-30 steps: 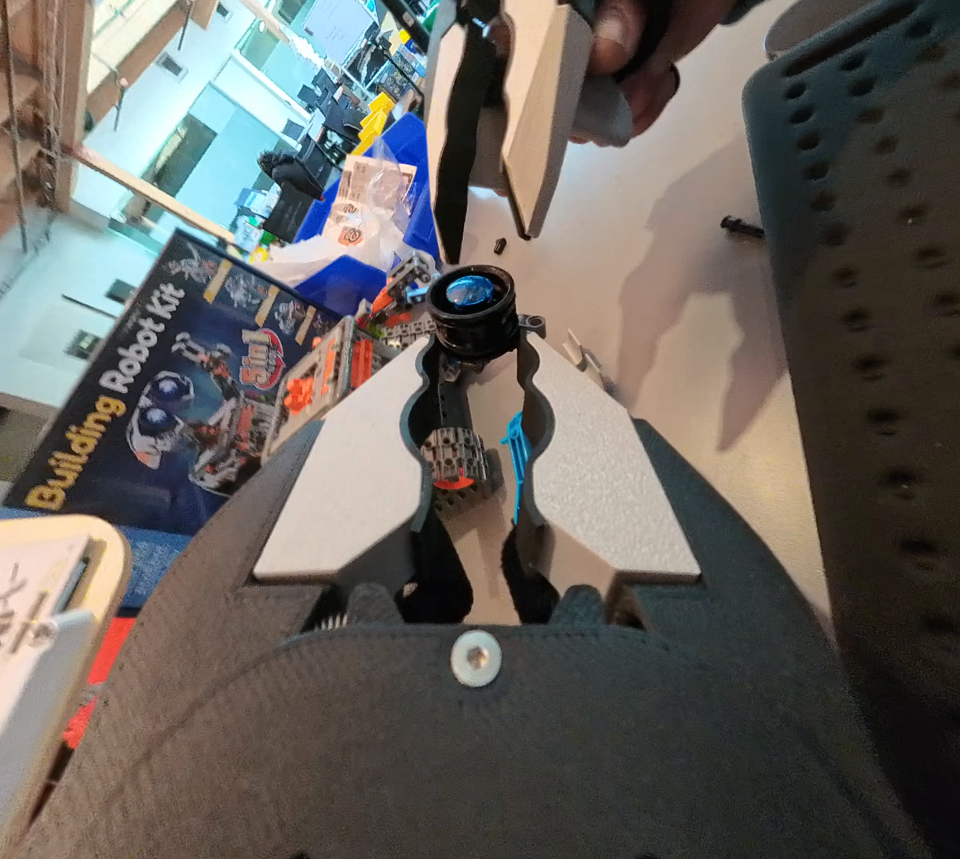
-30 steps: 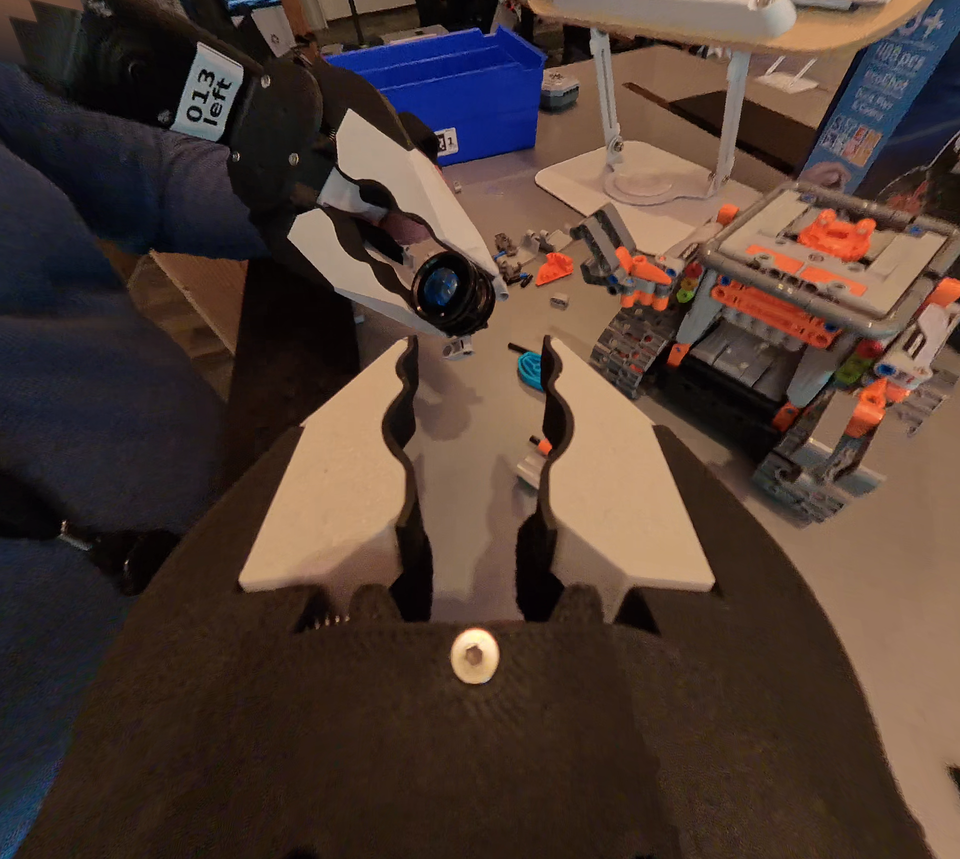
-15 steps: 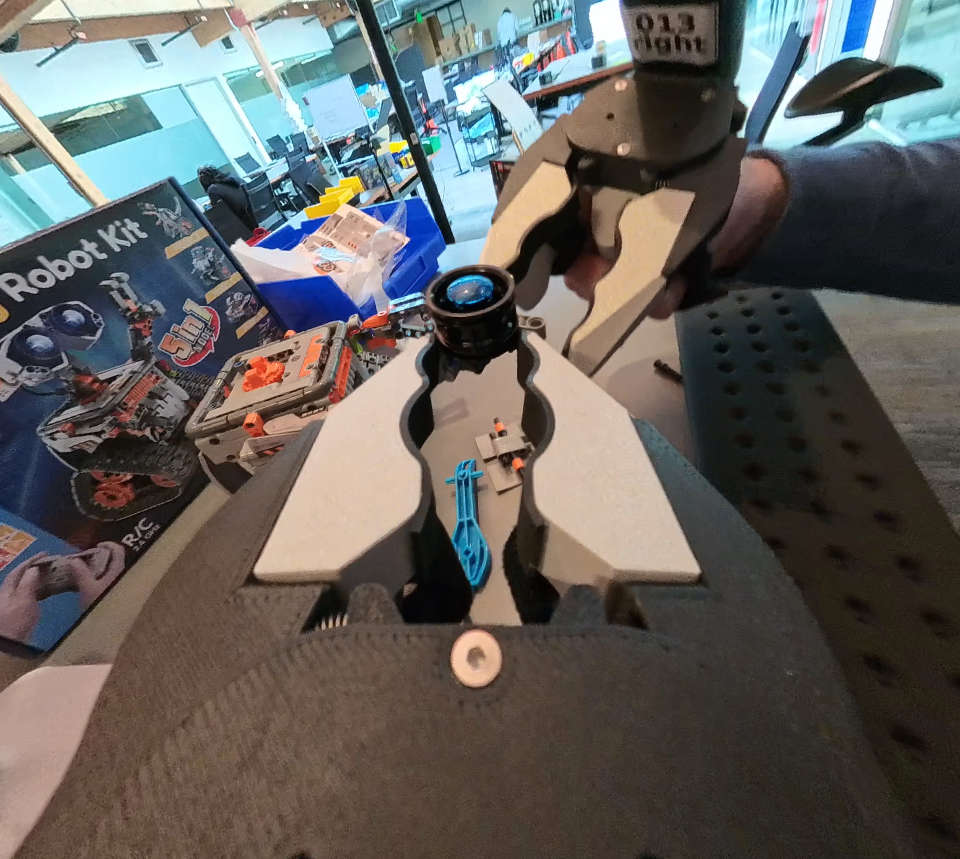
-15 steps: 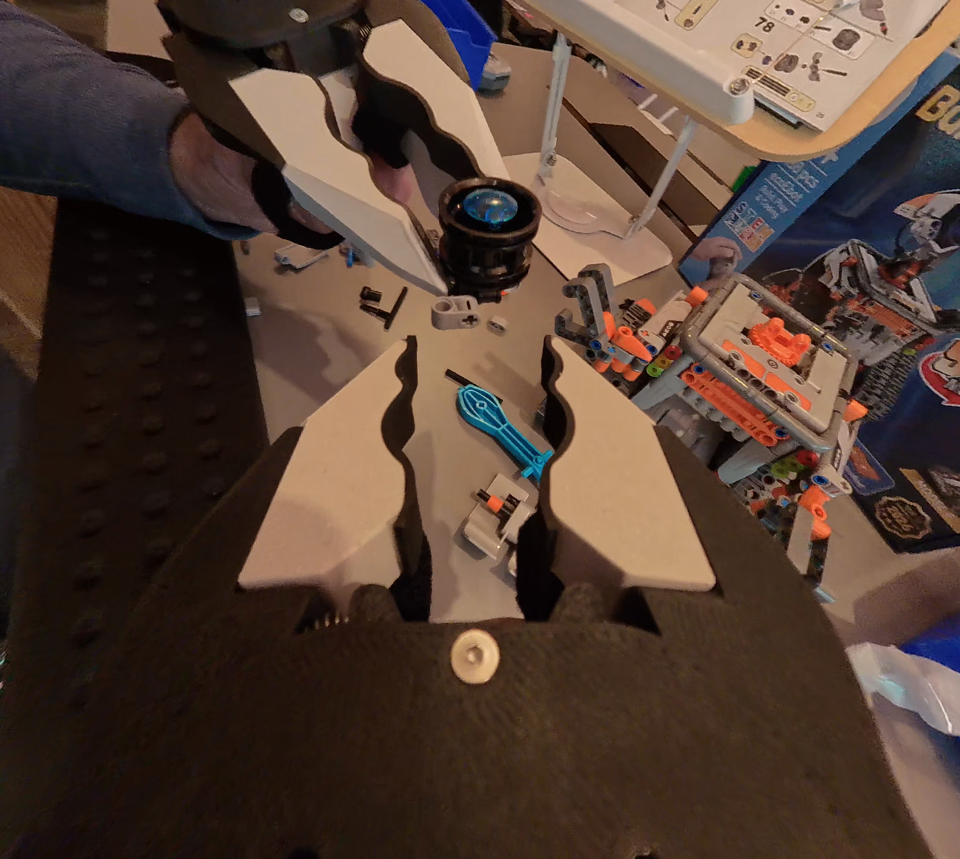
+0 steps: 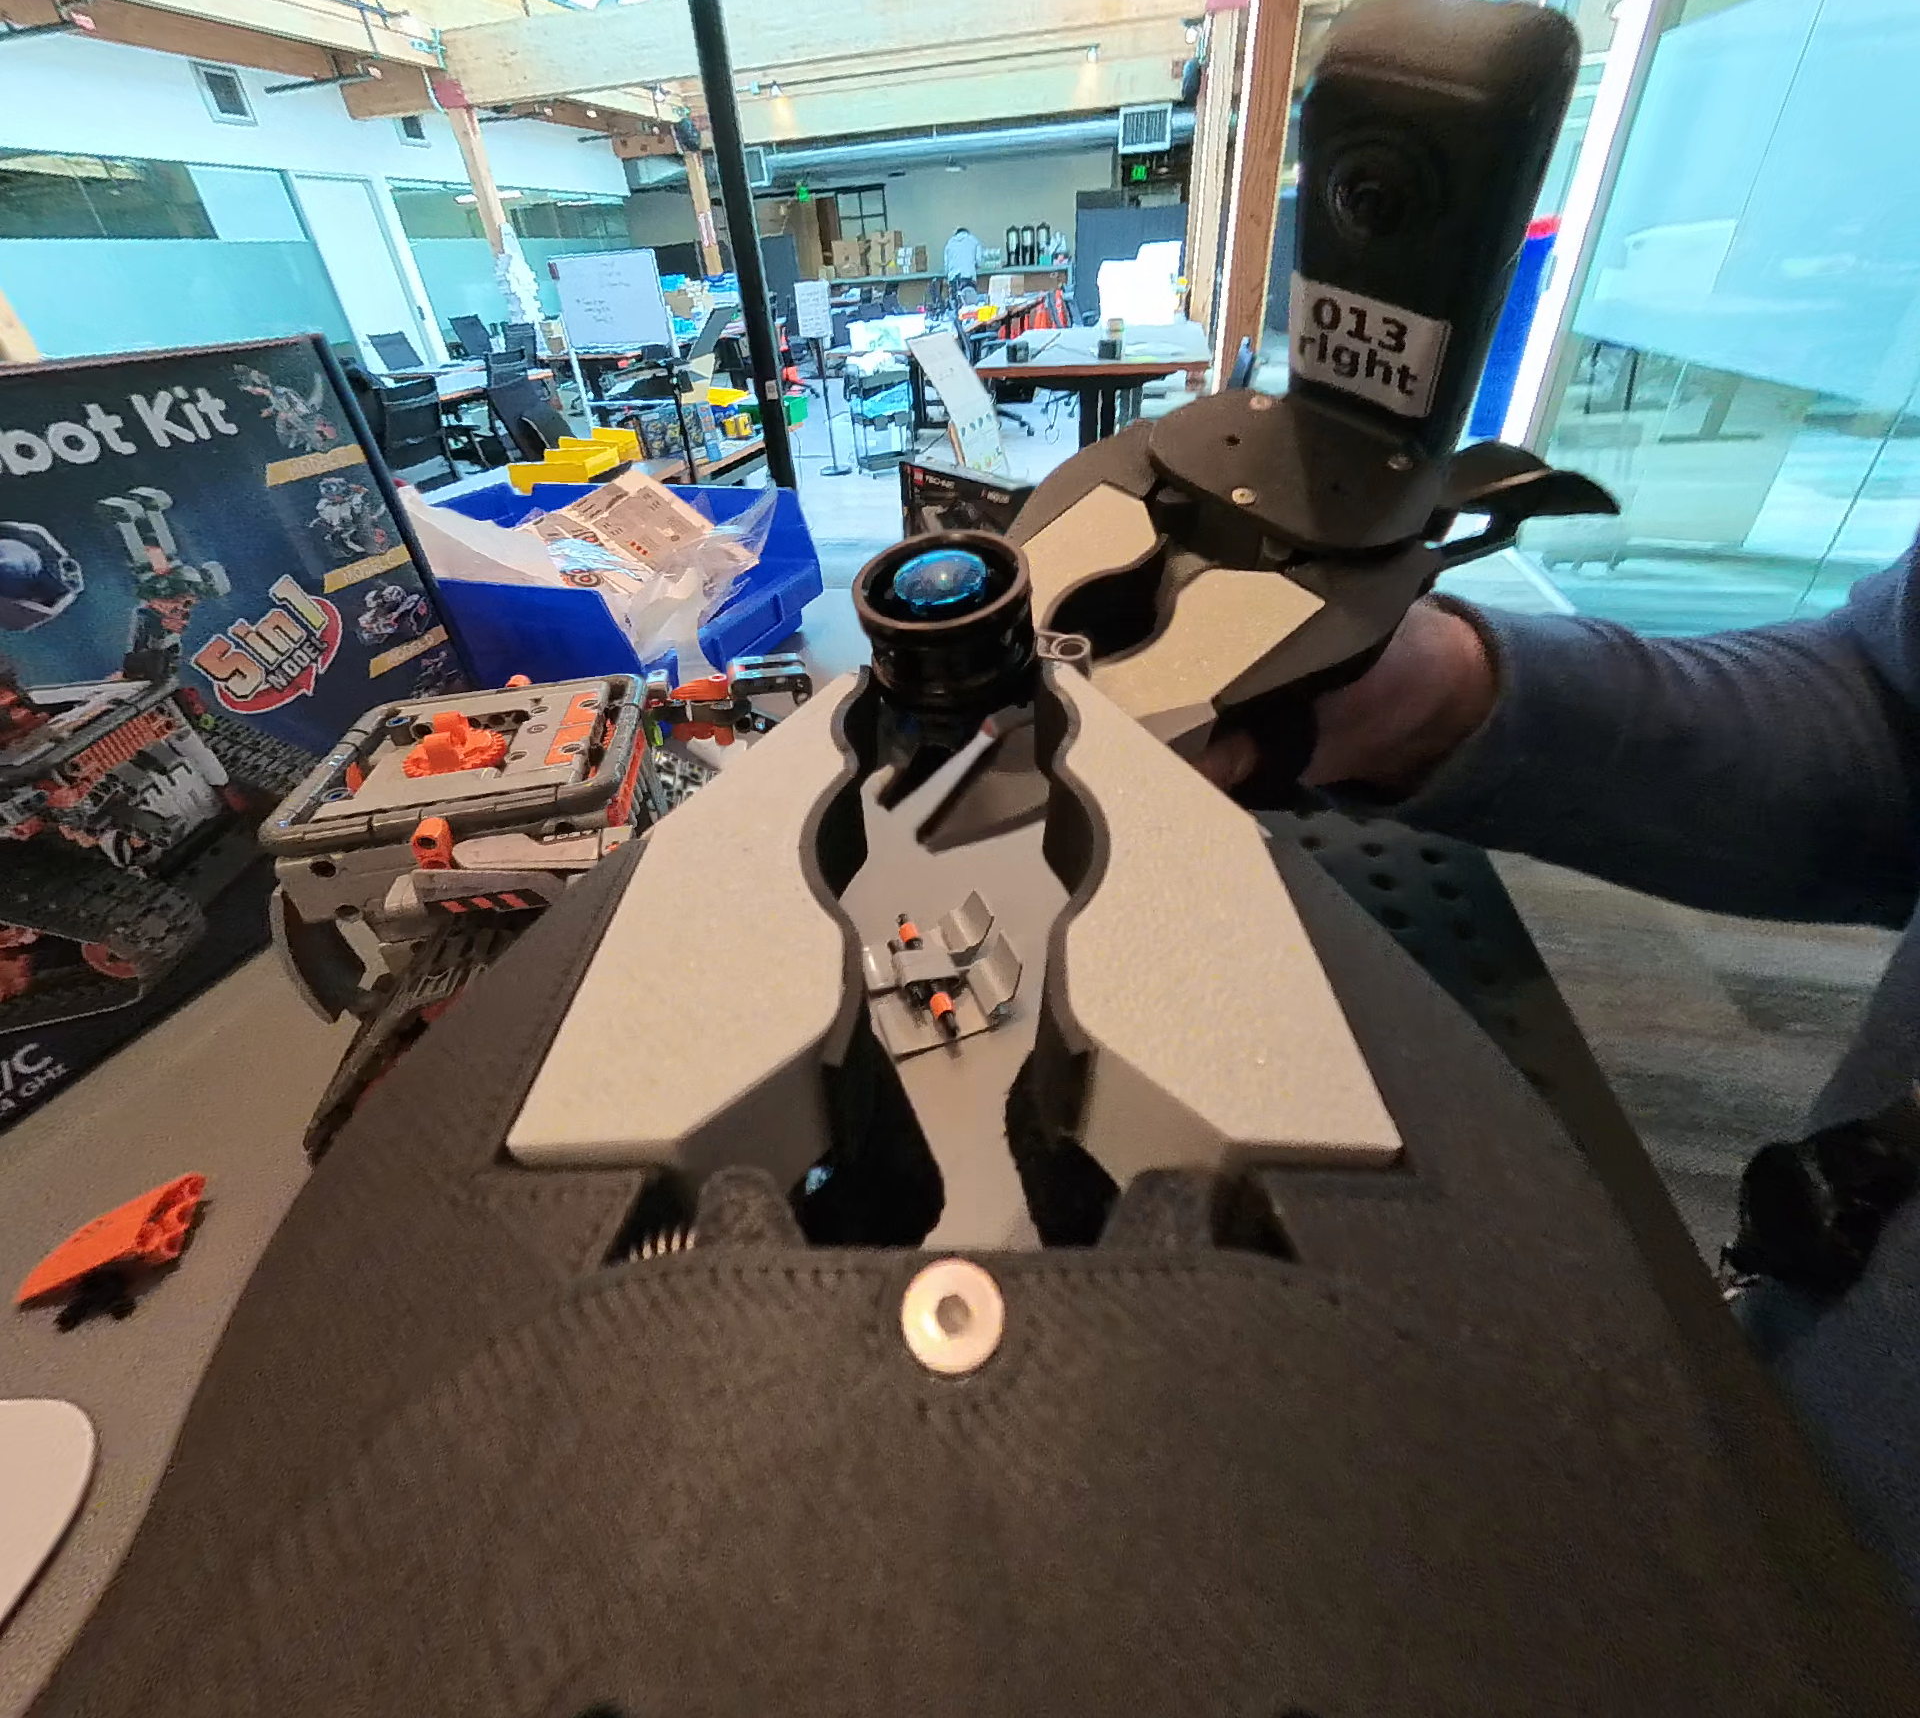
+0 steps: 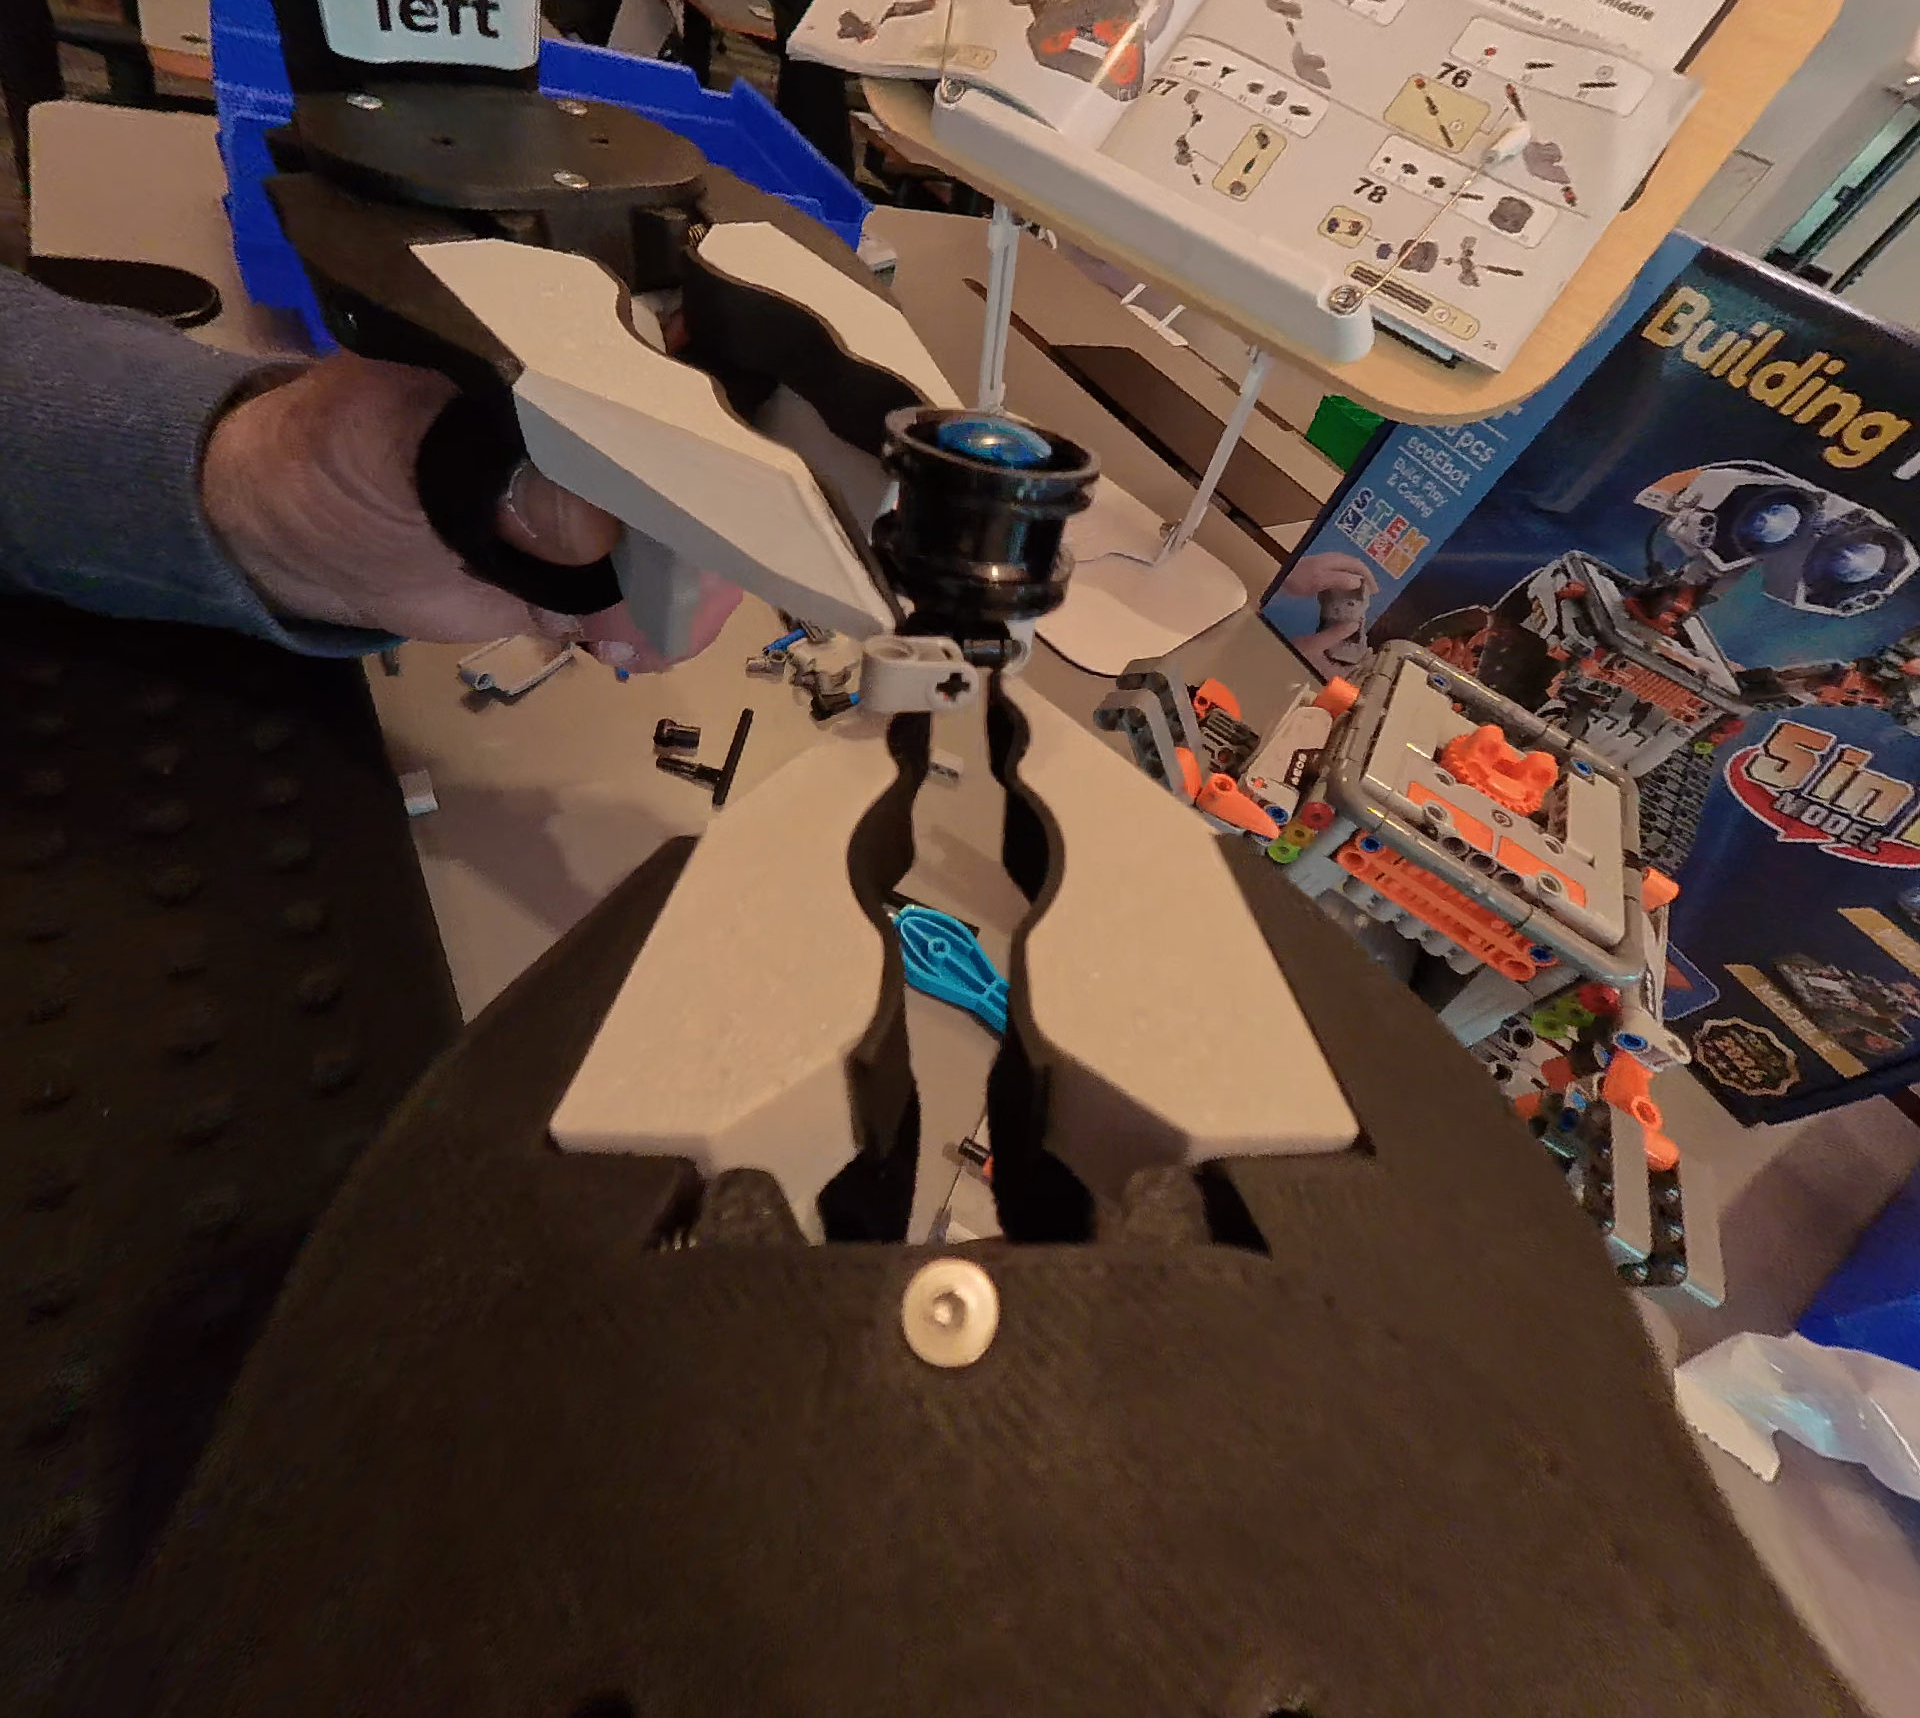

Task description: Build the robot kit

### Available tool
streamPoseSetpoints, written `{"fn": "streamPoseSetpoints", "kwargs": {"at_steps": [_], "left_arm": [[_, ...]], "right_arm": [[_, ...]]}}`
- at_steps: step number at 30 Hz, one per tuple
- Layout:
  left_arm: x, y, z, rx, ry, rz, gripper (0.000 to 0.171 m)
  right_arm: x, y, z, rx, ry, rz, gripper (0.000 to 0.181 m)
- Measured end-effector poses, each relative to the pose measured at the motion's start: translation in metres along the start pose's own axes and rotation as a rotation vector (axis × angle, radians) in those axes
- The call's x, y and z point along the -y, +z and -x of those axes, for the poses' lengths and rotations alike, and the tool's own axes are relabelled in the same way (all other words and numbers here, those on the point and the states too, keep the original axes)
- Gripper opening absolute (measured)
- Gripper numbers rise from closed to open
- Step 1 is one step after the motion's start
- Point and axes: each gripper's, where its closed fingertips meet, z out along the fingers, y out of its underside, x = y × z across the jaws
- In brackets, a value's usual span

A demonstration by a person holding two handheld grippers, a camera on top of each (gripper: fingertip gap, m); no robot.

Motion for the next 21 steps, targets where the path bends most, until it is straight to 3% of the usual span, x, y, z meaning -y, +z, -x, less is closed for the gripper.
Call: {"fn": "streamPoseSetpoints", "kwargs": {"at_steps": [6,11,14,21], "left_arm": [[0.012,-0.010,0.010,-0.049,-0.173,-0.098,0.027],[0.010,-0.011,0.016,-0.055,-0.242,-0.111,0.027],[0.009,-0.010,0.016,-0.063,-0.242,-0.102,0.027],[0.005,-0.008,0.013,-0.095,-0.247,-0.077,0.027]], "right_arm": [[0.010,0.002,-0.009,-0.115,-0.030,-0.036,0.047],[0.029,0.000,-0.009,-0.202,-0.131,-0.085,0.036],[0.032,-0.001,-0.008,-0.213,-0.155,-0.075,0.018],[0.027,-0.004,-0.007,-0.194,-0.183,-0.049,0.015]]}}
